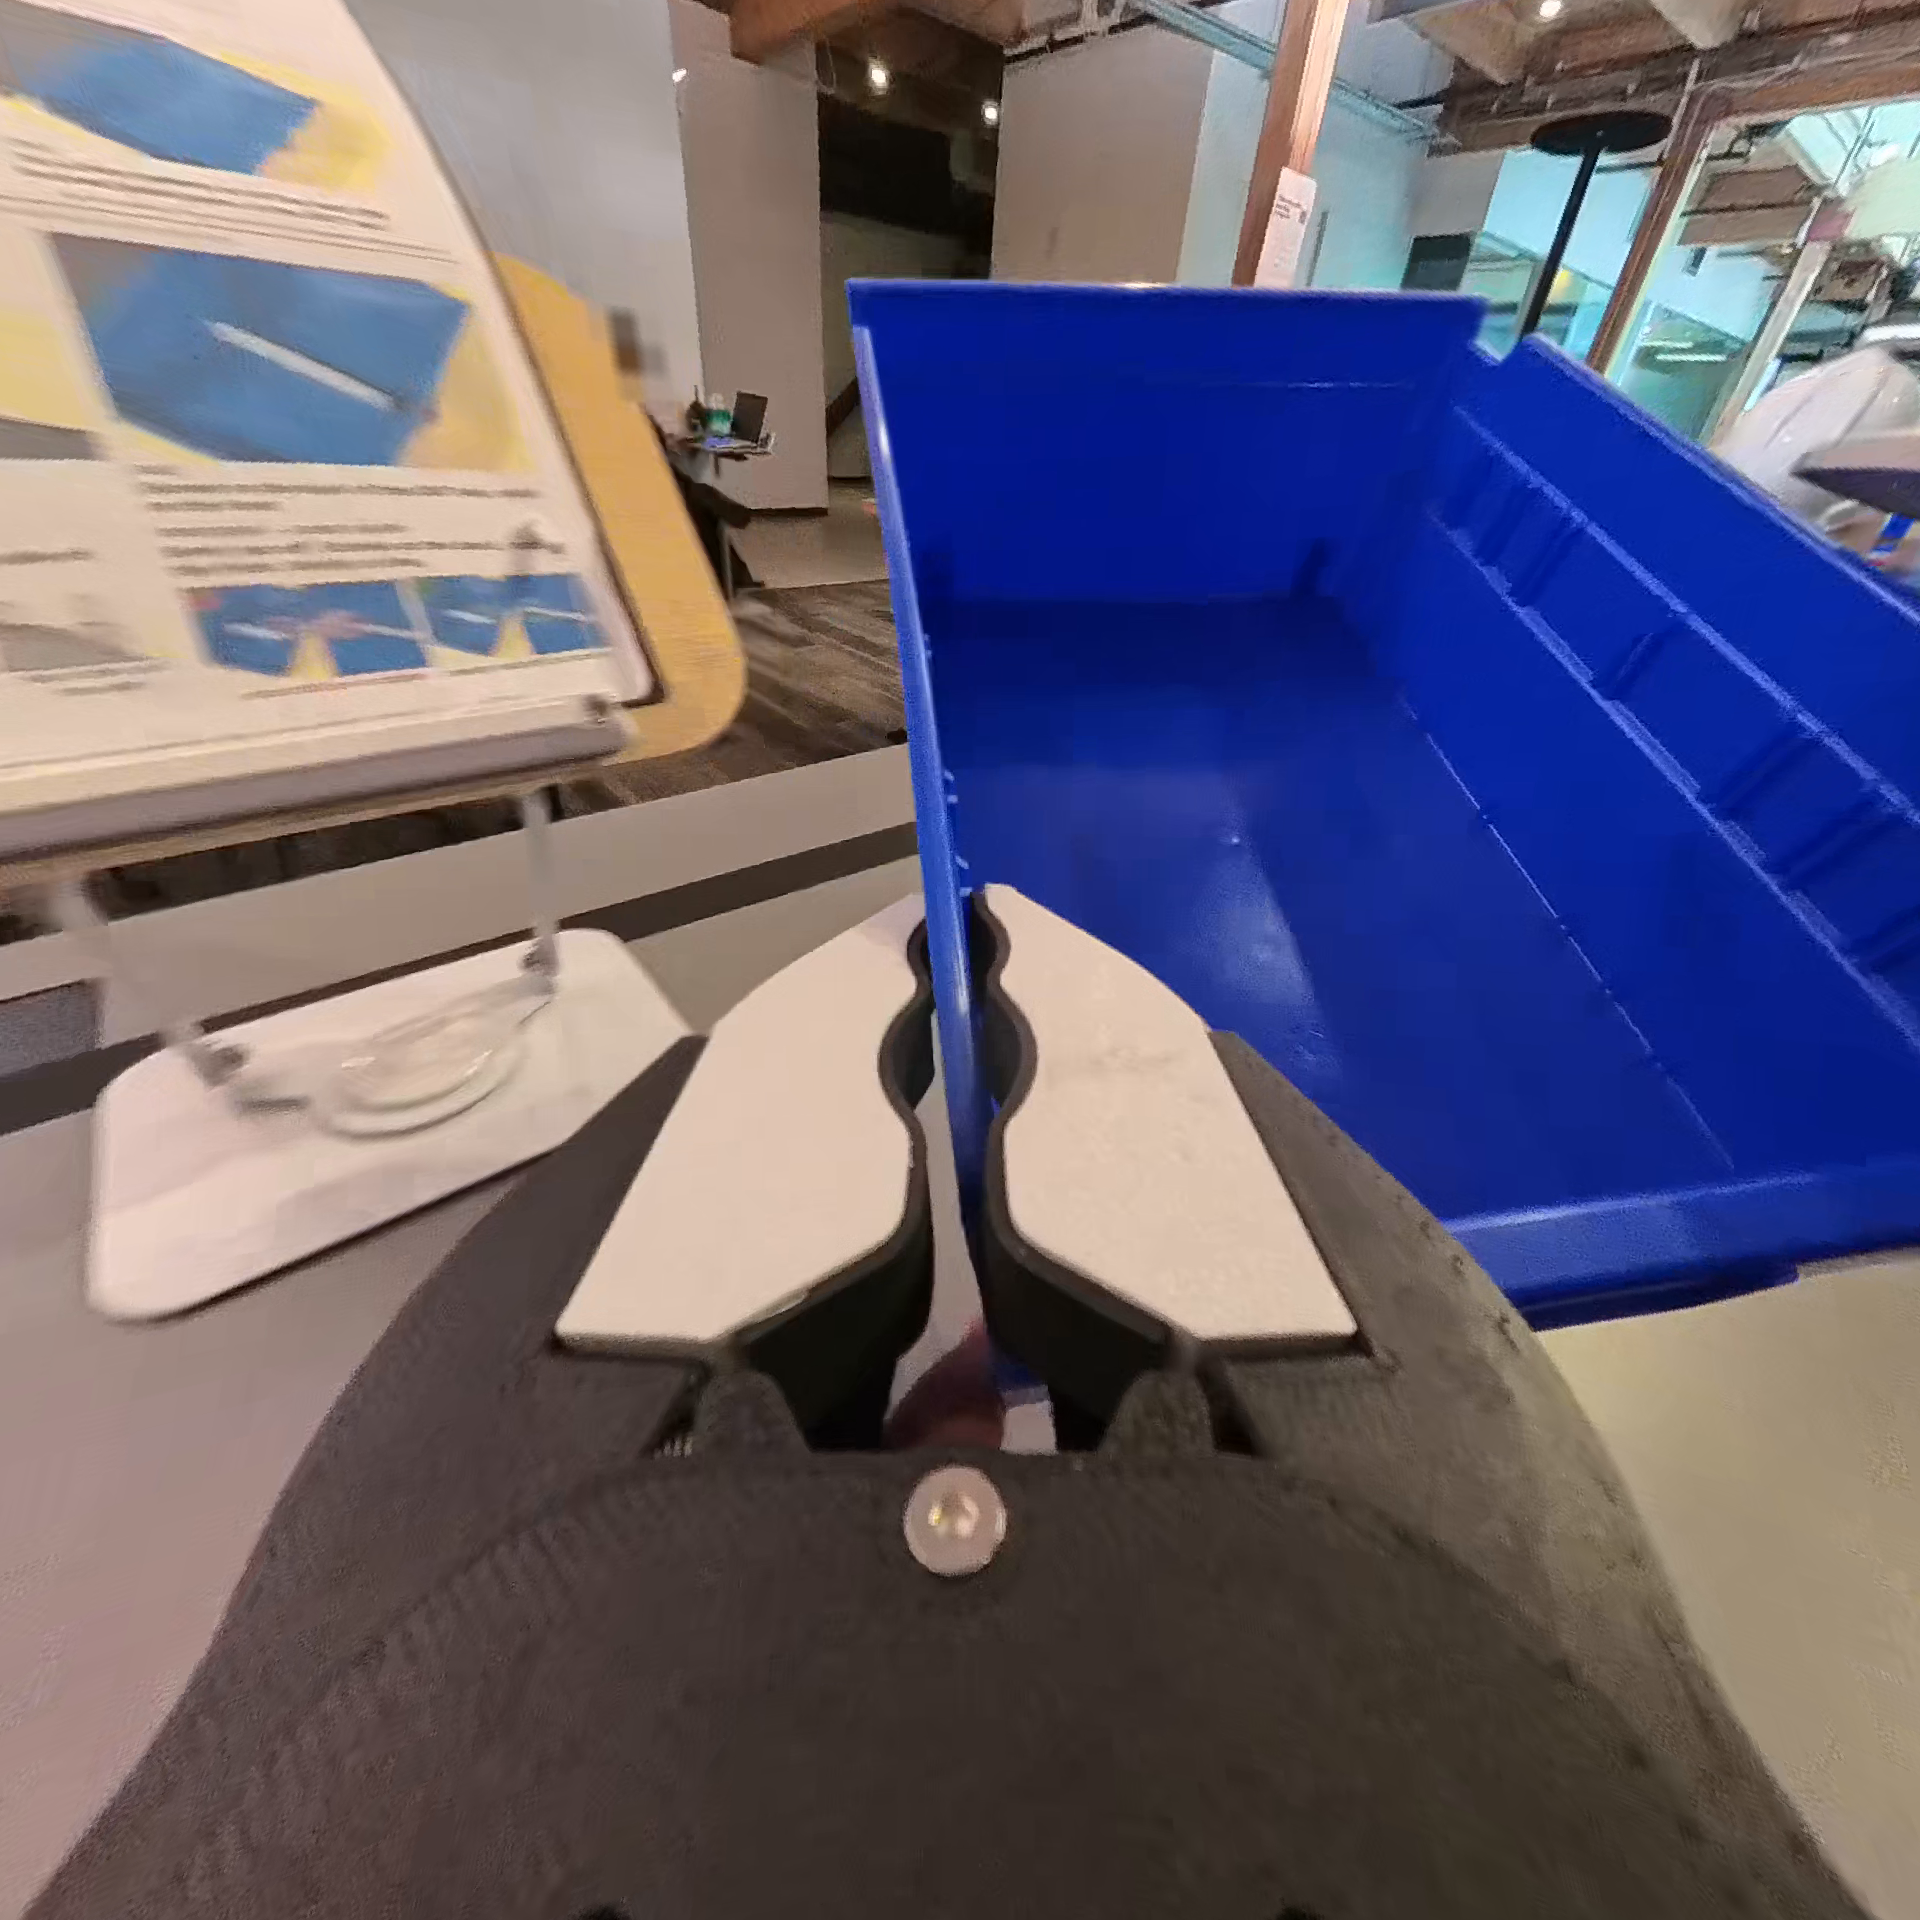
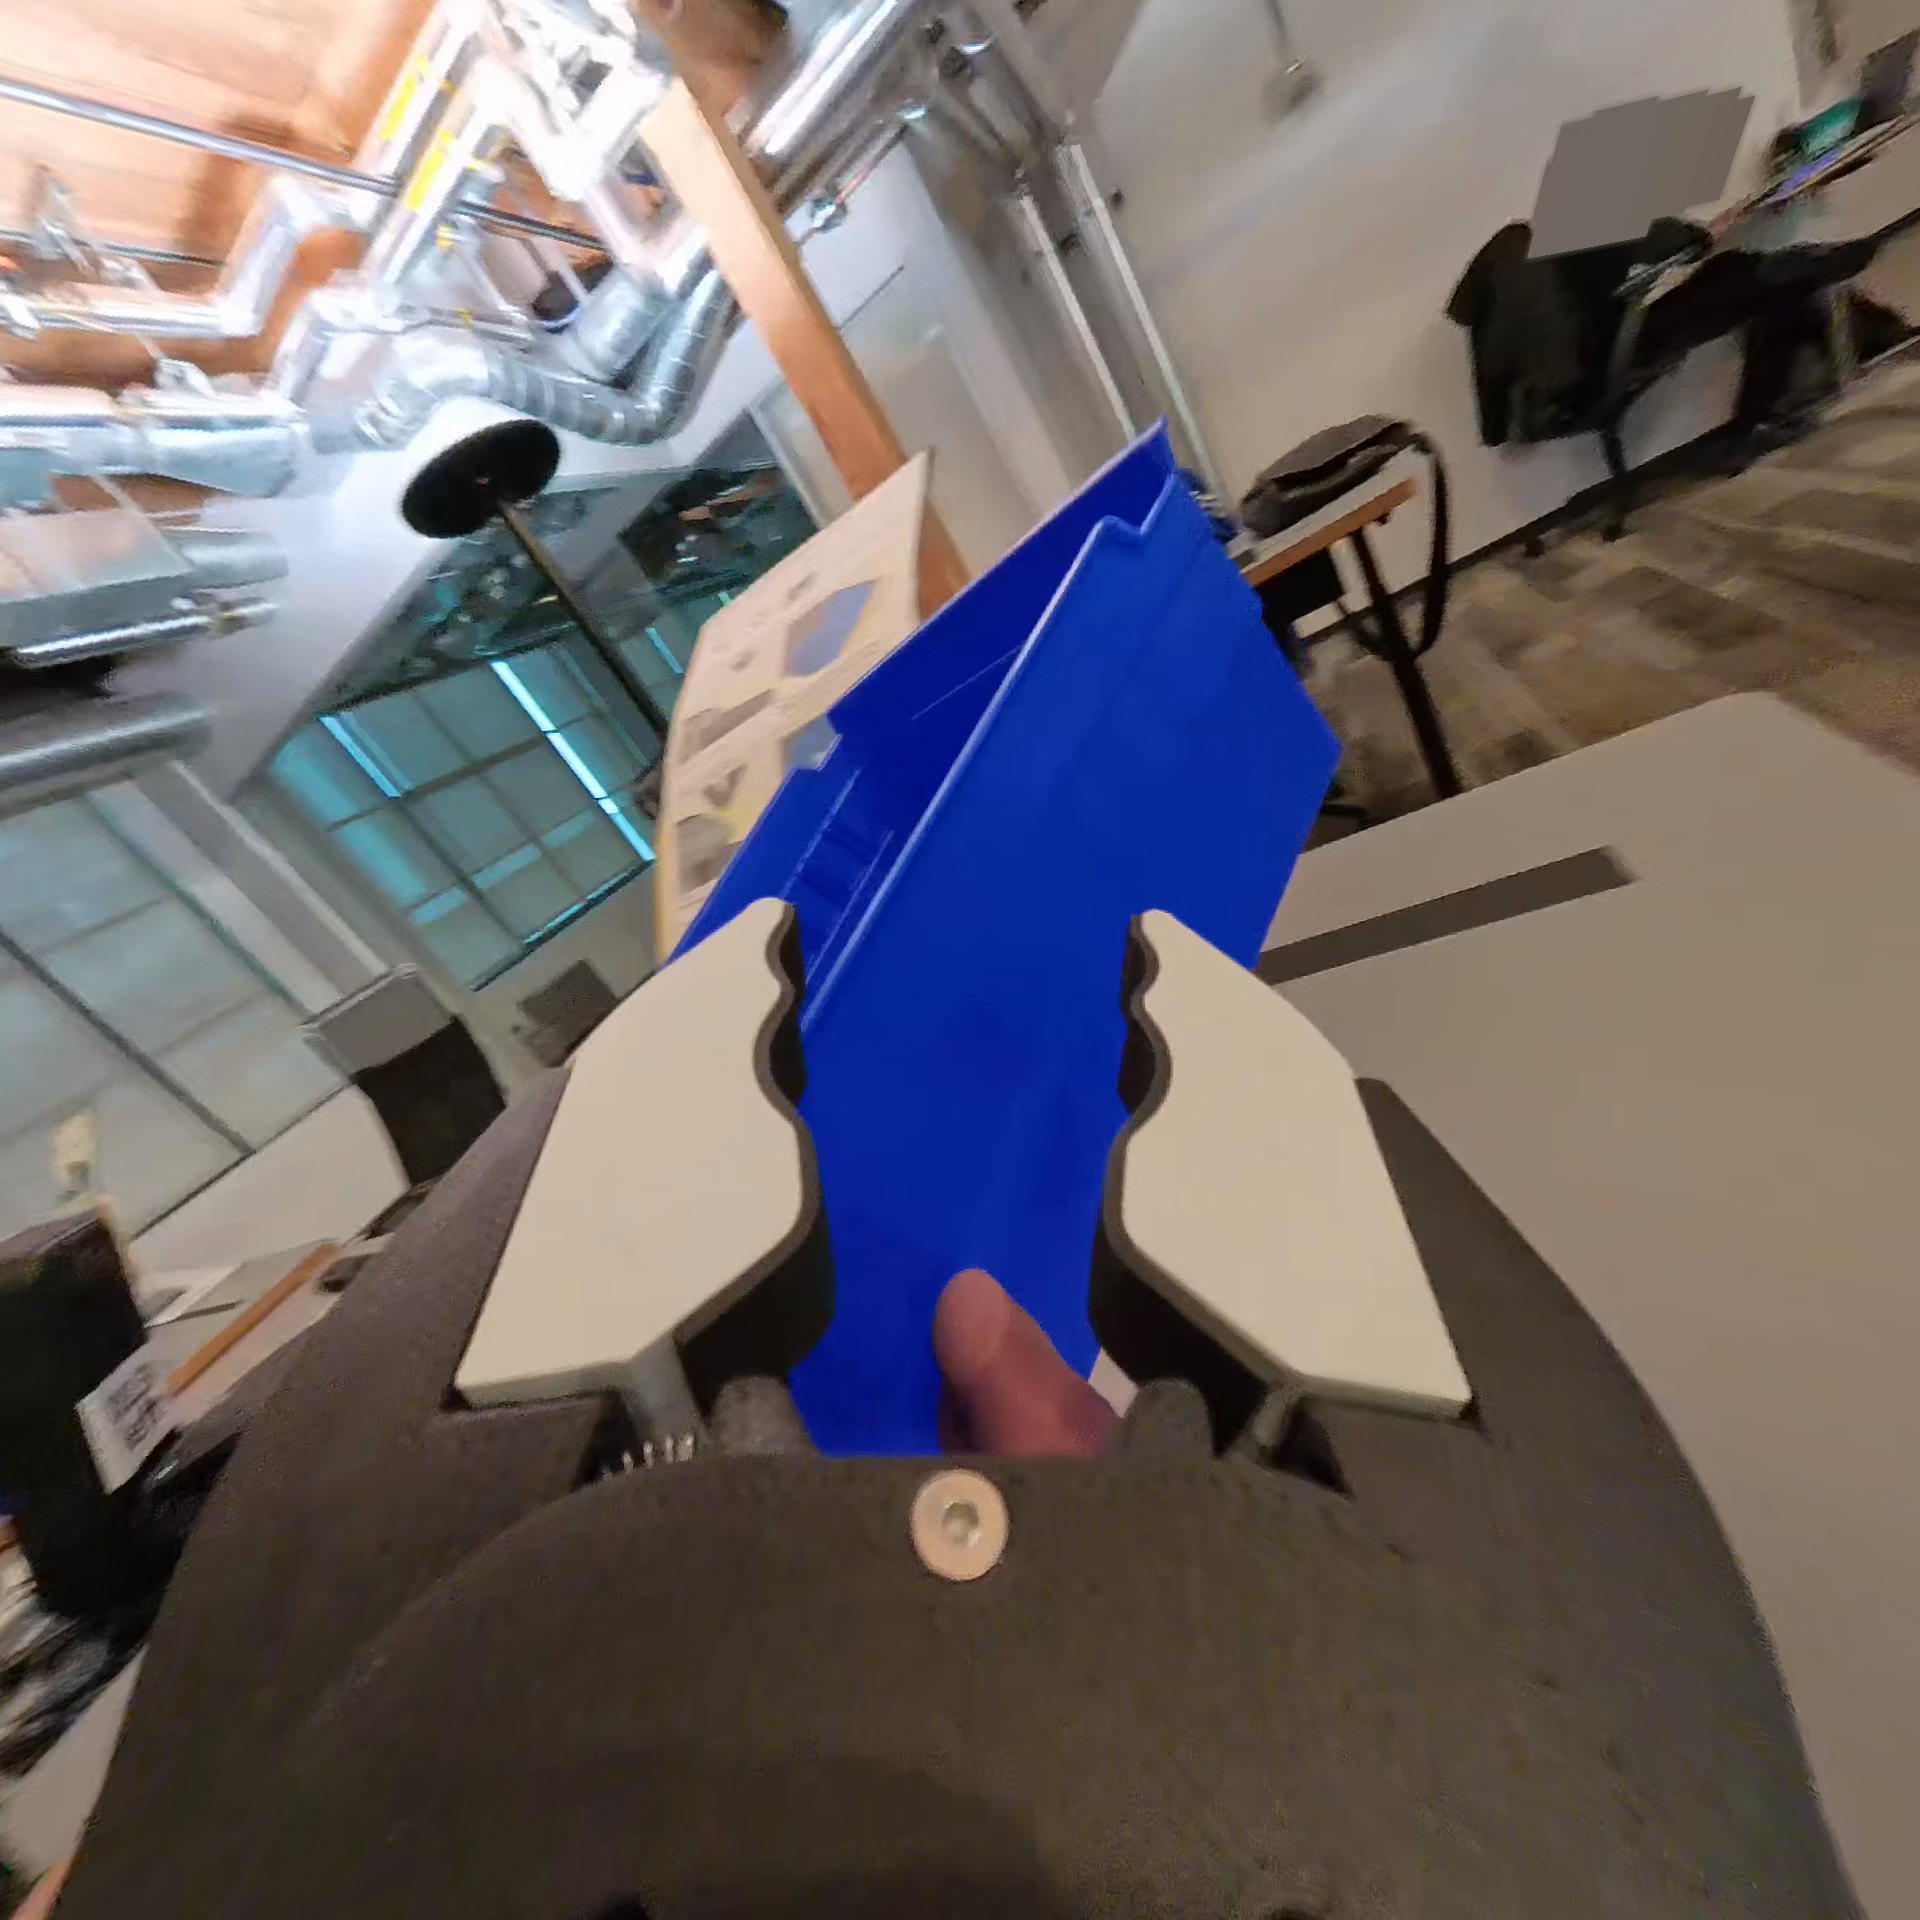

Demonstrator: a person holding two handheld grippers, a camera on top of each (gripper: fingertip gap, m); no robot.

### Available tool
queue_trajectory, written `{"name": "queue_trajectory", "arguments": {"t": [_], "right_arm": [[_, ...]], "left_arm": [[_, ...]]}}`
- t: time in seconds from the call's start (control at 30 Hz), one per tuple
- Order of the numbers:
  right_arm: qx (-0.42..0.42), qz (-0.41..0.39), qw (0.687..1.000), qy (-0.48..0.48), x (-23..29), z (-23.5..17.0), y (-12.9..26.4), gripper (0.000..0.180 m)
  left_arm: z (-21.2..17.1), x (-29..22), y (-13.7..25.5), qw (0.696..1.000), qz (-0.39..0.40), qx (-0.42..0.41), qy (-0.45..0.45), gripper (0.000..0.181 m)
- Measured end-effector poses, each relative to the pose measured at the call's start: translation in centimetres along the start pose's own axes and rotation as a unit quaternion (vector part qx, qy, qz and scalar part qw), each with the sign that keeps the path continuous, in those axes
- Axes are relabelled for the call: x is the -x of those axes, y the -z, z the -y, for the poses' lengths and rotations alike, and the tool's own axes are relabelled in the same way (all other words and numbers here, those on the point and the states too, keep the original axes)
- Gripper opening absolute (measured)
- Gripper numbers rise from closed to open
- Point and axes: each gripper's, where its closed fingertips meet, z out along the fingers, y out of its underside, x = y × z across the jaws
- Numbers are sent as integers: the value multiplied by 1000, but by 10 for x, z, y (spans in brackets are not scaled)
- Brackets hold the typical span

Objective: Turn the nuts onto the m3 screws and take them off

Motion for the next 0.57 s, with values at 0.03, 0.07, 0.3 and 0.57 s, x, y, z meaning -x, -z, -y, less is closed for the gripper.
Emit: {"name": "queue_trajectory", "arguments": {"t": [0.03,0.07,0.3,0.57], "right_arm": [[-4,-10,1000,1,-24,8,-7,55],[3,-16,1000,-5,-48,12,-16,53],[78,2,993,-86,-192,-14,-108,34],[122,-8,990,-69,-263,-49,-180,23]], "left_arm": [[-8,-10,-21,1000,-3,5,1,6],[-18,-19,-42,1000,-12,18,14,11],[-66,-26,-154,998,-7,60,36,28],[-114,0,-219,993,21,89,78,33]]}}
